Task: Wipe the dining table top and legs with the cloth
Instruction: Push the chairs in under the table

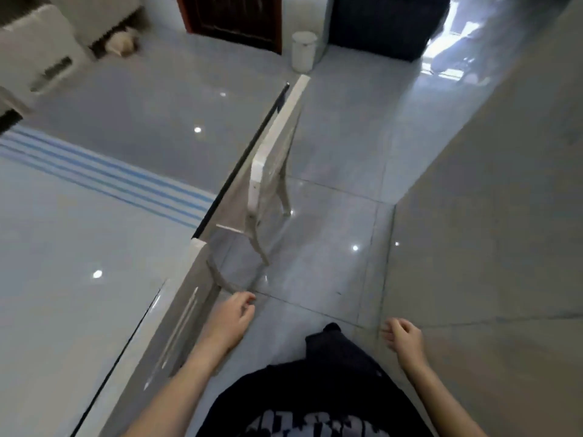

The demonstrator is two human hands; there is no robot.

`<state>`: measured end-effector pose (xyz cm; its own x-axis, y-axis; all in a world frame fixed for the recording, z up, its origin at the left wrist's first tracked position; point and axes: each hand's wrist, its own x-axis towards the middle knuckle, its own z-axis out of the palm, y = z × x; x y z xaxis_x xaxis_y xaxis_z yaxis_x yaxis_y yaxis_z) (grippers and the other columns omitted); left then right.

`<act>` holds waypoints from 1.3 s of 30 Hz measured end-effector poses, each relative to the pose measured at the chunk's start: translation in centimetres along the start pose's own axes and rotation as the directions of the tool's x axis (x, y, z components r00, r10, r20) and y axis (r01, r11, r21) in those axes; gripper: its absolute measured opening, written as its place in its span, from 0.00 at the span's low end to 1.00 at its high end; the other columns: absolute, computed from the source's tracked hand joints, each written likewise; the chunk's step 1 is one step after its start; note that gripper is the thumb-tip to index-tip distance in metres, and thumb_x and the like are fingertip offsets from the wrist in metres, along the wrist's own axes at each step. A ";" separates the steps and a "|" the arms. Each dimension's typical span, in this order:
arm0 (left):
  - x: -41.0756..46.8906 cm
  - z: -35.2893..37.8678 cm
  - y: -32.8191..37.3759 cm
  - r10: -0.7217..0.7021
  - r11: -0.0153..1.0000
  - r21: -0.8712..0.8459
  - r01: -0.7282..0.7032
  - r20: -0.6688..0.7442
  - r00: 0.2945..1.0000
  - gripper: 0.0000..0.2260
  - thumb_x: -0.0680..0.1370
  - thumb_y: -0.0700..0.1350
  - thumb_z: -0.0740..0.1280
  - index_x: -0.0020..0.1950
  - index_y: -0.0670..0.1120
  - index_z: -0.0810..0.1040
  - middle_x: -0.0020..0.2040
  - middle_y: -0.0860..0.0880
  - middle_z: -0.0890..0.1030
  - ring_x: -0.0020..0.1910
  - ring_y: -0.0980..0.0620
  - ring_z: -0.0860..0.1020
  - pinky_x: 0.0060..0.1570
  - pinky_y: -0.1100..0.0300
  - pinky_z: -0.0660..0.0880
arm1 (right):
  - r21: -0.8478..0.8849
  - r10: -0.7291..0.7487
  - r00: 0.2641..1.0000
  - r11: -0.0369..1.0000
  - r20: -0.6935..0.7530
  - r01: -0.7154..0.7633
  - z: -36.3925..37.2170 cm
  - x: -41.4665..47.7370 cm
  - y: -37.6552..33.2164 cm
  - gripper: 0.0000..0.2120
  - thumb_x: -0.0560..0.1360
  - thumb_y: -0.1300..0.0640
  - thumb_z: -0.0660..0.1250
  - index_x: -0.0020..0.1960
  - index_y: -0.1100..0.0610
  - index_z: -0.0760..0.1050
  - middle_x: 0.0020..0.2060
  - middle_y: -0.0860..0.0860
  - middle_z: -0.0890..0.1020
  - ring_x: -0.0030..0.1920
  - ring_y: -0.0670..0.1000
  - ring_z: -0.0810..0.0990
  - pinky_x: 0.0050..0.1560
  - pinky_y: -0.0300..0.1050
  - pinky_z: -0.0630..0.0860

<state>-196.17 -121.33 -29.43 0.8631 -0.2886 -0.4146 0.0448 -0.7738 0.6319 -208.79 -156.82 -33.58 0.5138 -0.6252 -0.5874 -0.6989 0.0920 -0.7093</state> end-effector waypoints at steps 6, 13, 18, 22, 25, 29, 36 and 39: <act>5.6 4.2 3.2 -0.222 0.975 0.040 0.219 0.164 0.961 0.12 0.80 0.44 0.61 0.59 0.41 0.78 0.57 0.44 0.80 0.57 0.46 0.78 0.44 0.62 0.64 | 0.014 0.151 0.989 0.989 -0.007 -0.151 -4.0 6.5 0.6 0.10 0.76 0.59 0.63 0.36 0.60 0.75 0.30 0.54 0.77 0.31 0.52 0.73 0.30 0.39 0.66; 9.1 4.3 7.0 -0.405 0.894 -0.196 0.404 0.033 0.914 0.09 0.82 0.39 0.58 0.50 0.41 0.77 0.45 0.45 0.79 0.43 0.49 0.76 0.41 0.59 0.70 | -0.020 0.112 0.991 0.994 0.073 -0.111 -5.6 14.7 -7.2 0.13 0.79 0.66 0.59 0.37 0.59 0.74 0.31 0.53 0.77 0.31 0.50 0.75 0.25 0.34 0.69; 15.8 4.0 8.9 -0.451 0.862 -0.237 0.448 0.044 0.892 0.09 0.81 0.41 0.60 0.44 0.45 0.78 0.43 0.46 0.81 0.45 0.46 0.79 0.48 0.50 0.73 | -0.015 0.072 0.993 0.997 0.094 -0.070 -4.8 20.8 -12.5 0.14 0.79 0.68 0.58 0.35 0.60 0.72 0.30 0.55 0.74 0.30 0.51 0.72 0.24 0.30 0.68; 24.6 3.4 10.8 -0.421 0.879 -0.192 0.437 0.119 0.899 0.10 0.81 0.42 0.60 0.44 0.43 0.78 0.43 0.43 0.81 0.45 0.43 0.78 0.50 0.48 0.74 | -0.031 0.107 0.992 0.994 0.073 -0.105 -4.2 26.4 -15.2 0.14 0.78 0.69 0.59 0.34 0.60 0.72 0.28 0.53 0.73 0.27 0.48 0.70 0.22 0.31 0.65; 32.3 1.9 13.6 -0.360 0.911 -0.162 0.379 0.138 0.923 0.10 0.81 0.42 0.60 0.42 0.43 0.77 0.41 0.41 0.80 0.42 0.43 0.77 0.46 0.50 0.74 | -0.025 0.161 0.987 0.987 0.020 -0.160 -4.5 29.6 -17.4 0.13 0.77 0.67 0.60 0.35 0.60 0.73 0.28 0.53 0.76 0.27 0.49 0.72 0.25 0.35 0.65; 42.1 -0.9 18.7 -0.265 0.951 -0.111 0.290 0.198 0.944 0.10 0.80 0.43 0.60 0.44 0.40 0.78 0.42 0.40 0.80 0.41 0.44 0.77 0.40 0.54 0.70 | -0.041 0.193 0.981 0.980 -0.036 -0.194 -5.0 32.6 -21.1 0.12 0.78 0.67 0.61 0.36 0.63 0.74 0.28 0.54 0.78 0.30 0.53 0.74 0.30 0.40 0.66; 54.7 -3.8 26.5 -0.183 0.967 -0.138 0.217 0.222 0.958 0.10 0.80 0.42 0.60 0.45 0.40 0.79 0.42 0.43 0.81 0.43 0.45 0.78 0.47 0.51 0.74 | -0.028 0.244 0.966 0.969 -0.087 -0.247 -5.6 39.7 -27.9 0.12 0.77 0.67 0.62 0.36 0.63 0.77 0.36 0.63 0.80 0.35 0.56 0.78 0.40 0.47 0.71; 58.3 -4.1 28.3 -0.212 0.955 -0.157 0.251 0.232 0.949 0.10 0.79 0.41 0.60 0.45 0.41 0.80 0.42 0.45 0.82 0.44 0.48 0.79 0.47 0.53 0.74 | 0.000 0.239 0.969 0.971 -0.062 -0.240 -5.2 44.9 -32.7 0.11 0.77 0.67 0.61 0.38 0.63 0.77 0.35 0.61 0.81 0.35 0.56 0.78 0.37 0.45 0.71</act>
<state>-142.51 -157.80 -33.05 0.6929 -0.2412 -0.6795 0.3390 -0.7228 0.6022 -165.48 -191.94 -34.75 0.2999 -0.6319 -0.7147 -0.8016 0.2392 -0.5479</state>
